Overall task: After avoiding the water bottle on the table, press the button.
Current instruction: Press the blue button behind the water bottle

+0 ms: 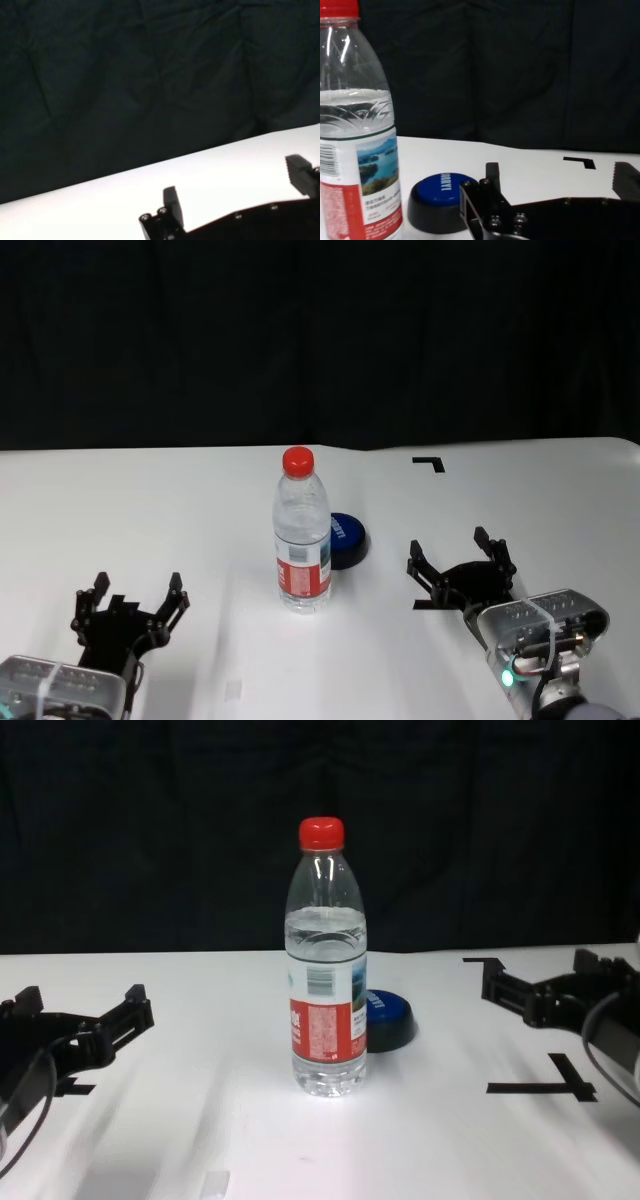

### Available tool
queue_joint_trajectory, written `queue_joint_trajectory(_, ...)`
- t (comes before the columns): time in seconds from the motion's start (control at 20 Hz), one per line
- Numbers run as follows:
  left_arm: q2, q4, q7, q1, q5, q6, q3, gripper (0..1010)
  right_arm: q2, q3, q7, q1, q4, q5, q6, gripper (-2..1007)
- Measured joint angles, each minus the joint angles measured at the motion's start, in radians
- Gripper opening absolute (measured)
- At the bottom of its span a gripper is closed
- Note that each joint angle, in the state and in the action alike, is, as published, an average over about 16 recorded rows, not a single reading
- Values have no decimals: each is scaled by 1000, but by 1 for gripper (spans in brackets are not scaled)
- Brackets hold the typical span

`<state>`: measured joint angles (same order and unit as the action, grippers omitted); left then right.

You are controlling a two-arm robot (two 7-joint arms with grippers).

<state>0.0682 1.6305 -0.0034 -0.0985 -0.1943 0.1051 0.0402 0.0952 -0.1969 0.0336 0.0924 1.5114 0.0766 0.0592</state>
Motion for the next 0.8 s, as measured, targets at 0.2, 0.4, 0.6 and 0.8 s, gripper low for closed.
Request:
queue_joint_trajectory(0.2, 0, 0, 0, 0, 0, 0, 0, 1009, -7, 8, 14, 34, -34, -17, 2, 1003)
queue_joint_trajectory(0.4, 0, 0, 0, 0, 0, 0, 0, 1009, -13, 14, 26, 69, -74, -35, 7, 1003)
queue_joint_trajectory(0.6, 0, 0, 0, 0, 0, 0, 0, 1009, -19, 20, 40, 106, -117, -52, 13, 1003)
queue_joint_trajectory(0.8, 0, 0, 0, 0, 0, 0, 0, 1009, -25, 23, 54, 143, -163, -65, 20, 1003)
